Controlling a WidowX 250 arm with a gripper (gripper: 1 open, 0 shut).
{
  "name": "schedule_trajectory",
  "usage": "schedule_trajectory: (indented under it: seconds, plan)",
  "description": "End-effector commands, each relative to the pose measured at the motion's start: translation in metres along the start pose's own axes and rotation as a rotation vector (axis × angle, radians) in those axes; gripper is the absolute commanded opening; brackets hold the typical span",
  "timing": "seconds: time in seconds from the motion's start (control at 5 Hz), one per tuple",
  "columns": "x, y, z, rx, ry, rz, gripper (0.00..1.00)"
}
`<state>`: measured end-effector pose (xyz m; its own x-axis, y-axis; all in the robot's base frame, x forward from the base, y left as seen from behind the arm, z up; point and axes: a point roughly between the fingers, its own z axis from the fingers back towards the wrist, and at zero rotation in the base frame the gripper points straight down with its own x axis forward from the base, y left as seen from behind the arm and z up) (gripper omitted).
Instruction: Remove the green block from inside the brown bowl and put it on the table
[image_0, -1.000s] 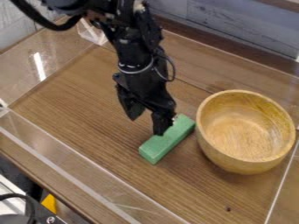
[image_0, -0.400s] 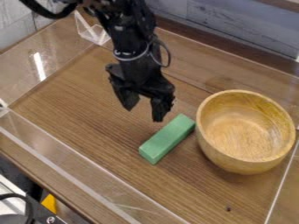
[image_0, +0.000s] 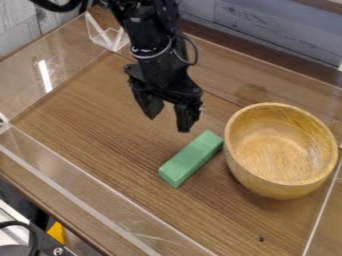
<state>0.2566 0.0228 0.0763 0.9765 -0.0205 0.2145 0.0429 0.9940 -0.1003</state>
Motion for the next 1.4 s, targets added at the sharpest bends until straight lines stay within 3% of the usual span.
schedule_trajectory:
  seconds: [0.0, 0.4, 0.8, 1.2]
  plan:
    - [0.016, -0.001, 0.023, 0.017, -0.079, 0.036, 1.0]
    - [0.029, -0.009, 0.038, 0.033, -0.117, 0.079, 1.0]
    - [0.033, 0.016, 0.033, 0.059, -0.138, 0.139, 1.0]
    - [0.023, 0.008, 0.021, 0.042, -0.132, 0.081, 1.0]
